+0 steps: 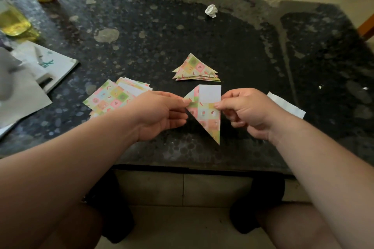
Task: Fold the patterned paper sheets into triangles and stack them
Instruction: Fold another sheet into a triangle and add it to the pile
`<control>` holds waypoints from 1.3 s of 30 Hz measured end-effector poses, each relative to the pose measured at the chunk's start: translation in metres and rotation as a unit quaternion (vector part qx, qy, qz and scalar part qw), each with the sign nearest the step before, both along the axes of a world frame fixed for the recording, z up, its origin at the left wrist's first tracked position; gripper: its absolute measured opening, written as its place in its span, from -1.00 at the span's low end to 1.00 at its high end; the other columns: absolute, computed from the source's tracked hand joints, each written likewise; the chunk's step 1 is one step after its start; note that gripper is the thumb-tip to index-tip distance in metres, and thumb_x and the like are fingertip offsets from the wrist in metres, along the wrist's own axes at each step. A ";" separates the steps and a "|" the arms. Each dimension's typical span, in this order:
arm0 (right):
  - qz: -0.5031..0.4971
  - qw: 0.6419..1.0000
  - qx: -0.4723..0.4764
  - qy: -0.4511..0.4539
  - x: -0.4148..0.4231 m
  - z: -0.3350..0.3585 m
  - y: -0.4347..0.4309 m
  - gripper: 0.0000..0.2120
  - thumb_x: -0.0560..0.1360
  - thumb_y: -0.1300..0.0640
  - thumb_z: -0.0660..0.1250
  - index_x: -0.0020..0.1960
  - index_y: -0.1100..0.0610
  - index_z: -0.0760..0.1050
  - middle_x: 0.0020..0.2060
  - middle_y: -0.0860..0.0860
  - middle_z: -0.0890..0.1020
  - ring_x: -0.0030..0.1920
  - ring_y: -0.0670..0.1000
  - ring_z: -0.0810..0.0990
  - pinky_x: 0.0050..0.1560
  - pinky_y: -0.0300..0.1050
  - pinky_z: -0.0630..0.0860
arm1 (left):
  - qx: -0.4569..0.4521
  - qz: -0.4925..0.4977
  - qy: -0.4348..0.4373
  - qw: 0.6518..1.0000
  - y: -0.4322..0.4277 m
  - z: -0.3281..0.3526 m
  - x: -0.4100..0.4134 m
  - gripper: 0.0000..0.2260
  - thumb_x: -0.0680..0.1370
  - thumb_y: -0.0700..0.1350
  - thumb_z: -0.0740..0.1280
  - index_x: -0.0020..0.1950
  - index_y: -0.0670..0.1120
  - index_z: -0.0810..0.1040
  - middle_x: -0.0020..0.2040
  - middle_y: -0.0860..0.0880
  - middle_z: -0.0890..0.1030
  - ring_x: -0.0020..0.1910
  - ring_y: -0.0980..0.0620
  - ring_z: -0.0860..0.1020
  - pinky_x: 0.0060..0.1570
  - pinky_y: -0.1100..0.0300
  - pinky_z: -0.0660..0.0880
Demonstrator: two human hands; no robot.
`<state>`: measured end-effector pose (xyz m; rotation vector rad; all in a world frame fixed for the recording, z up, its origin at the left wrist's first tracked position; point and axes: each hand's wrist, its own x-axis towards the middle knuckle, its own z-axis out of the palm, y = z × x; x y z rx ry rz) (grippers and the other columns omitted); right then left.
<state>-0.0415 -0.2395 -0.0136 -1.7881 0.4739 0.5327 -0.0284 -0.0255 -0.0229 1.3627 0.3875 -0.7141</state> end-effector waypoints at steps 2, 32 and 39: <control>0.021 0.997 -0.063 -0.025 -0.001 -0.006 0.001 -0.92 0.50 0.17 0.54 -0.12 0.10 0.64 -0.32 -0.05 0.66 -0.31 -0.06 0.51 -0.40 -0.20 0.36 | -0.020 0.005 0.014 1.000 0.000 -0.003 -0.001 -0.94 0.54 -0.30 0.44 -0.08 -0.24 0.58 -0.19 -0.19 0.67 -0.34 0.02 0.64 -0.34 0.21 0.62; -0.093 0.990 0.110 -0.009 0.001 -0.011 0.004 -0.90 0.58 0.28 0.37 -0.06 0.20 0.66 -0.32 0.07 0.70 -0.45 -0.10 0.53 -0.50 -0.25 0.24 | -0.074 0.042 0.031 0.996 -0.004 -0.003 -0.003 -0.93 0.60 -0.30 0.33 -0.03 -0.22 0.61 -0.22 -0.13 0.64 -0.28 0.02 0.65 -0.24 0.20 0.66; -0.095 0.992 0.076 -0.019 -0.003 -0.008 0.008 -0.90 0.59 0.22 0.40 -0.03 0.19 0.69 -0.28 0.03 0.72 -0.44 -0.13 0.60 -0.49 -0.25 0.31 | -0.058 0.073 0.005 0.996 -0.008 -0.005 -0.004 -0.93 0.57 -0.33 0.37 -0.07 -0.19 0.60 -0.26 -0.14 0.65 -0.34 0.01 0.64 -0.28 0.18 0.65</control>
